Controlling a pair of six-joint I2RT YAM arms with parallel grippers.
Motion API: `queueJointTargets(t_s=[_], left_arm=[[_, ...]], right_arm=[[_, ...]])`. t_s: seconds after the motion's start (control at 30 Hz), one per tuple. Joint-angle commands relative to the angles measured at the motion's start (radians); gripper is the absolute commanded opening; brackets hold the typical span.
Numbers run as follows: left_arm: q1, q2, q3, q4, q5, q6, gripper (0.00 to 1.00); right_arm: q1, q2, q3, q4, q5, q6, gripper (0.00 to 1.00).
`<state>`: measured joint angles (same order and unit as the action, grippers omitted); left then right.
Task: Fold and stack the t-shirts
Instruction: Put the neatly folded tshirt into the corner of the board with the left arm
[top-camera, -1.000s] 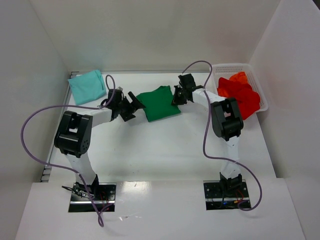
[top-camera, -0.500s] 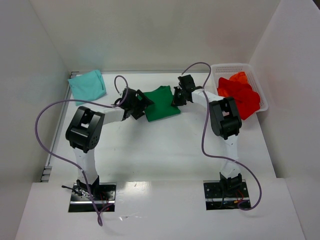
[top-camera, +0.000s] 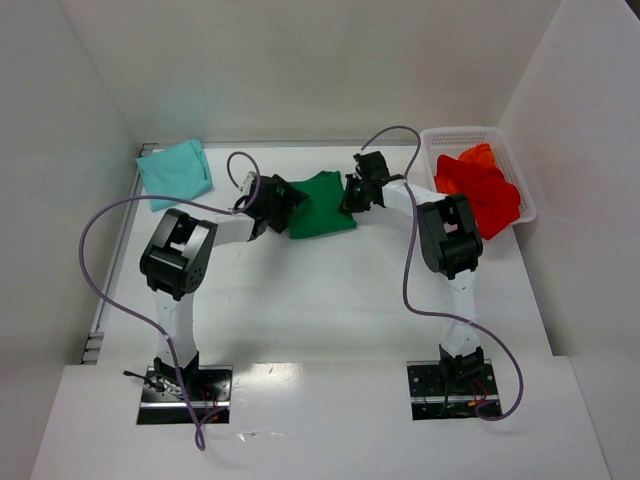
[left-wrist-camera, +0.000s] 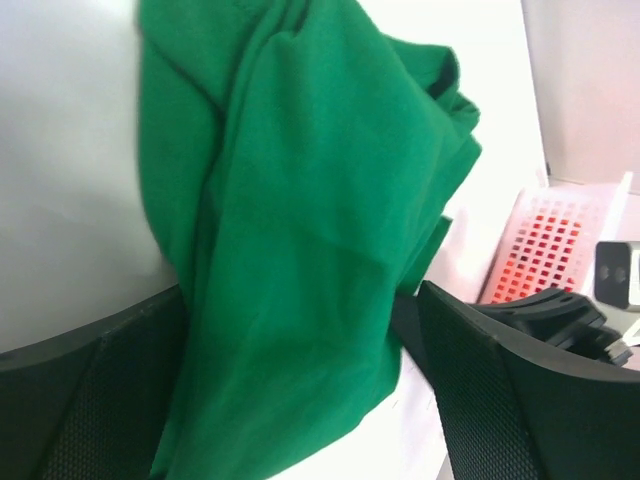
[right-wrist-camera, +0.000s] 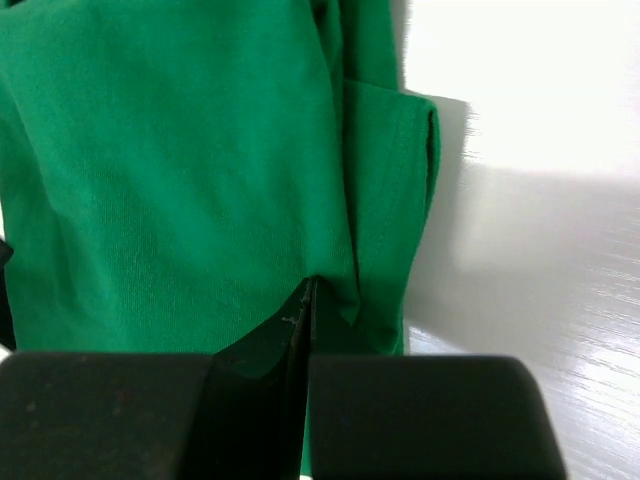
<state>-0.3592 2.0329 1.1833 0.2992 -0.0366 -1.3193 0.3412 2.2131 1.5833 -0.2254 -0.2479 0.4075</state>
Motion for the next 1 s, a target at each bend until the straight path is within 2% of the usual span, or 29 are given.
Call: queueJointTargets(t_s=[0.0,0.17,0.3,0.43,0.63,0.8,0.93,0.97], left_arm=[[0.0,0.115,0.001,-0.036,0.018,0.026,0.97],[0.032,0.138,0.024,0.023,0.107,0.106,0.9],[0.07,0.161,0.072,-0.016,0.176,0.21,0.83],[0.082,0.178,0.14,-0.133,0.217,0.327,0.69],[0.099,0.216,0.218,-0.247,0.337,0.508,0.63],[0.101,0.275,0.331,-0.366,0.414,0.639,0.53],[0.108,0.279,0.354,-0.399,0.408,0.662,0.37],[0.111,0.279,0.363,-0.408,0.398,0.664,0.25]], right_arm=[[0.034,0.036,-0.023,-0.031,-0.02,-0.001,0.0],[0.036,0.046,-0.023,-0.031,-0.021,-0.001,0.0],[0.036,0.068,-0.013,-0.05,-0.021,-0.012,0.0],[0.036,0.068,0.006,-0.061,0.013,-0.021,0.0],[0.036,0.085,0.029,-0.082,0.027,-0.033,0.0],[0.036,0.097,0.064,-0.094,0.027,-0.04,0.0],[0.036,0.108,0.099,-0.111,0.027,-0.042,0.0],[0.036,0.108,0.109,-0.114,0.027,-0.042,0.0]])
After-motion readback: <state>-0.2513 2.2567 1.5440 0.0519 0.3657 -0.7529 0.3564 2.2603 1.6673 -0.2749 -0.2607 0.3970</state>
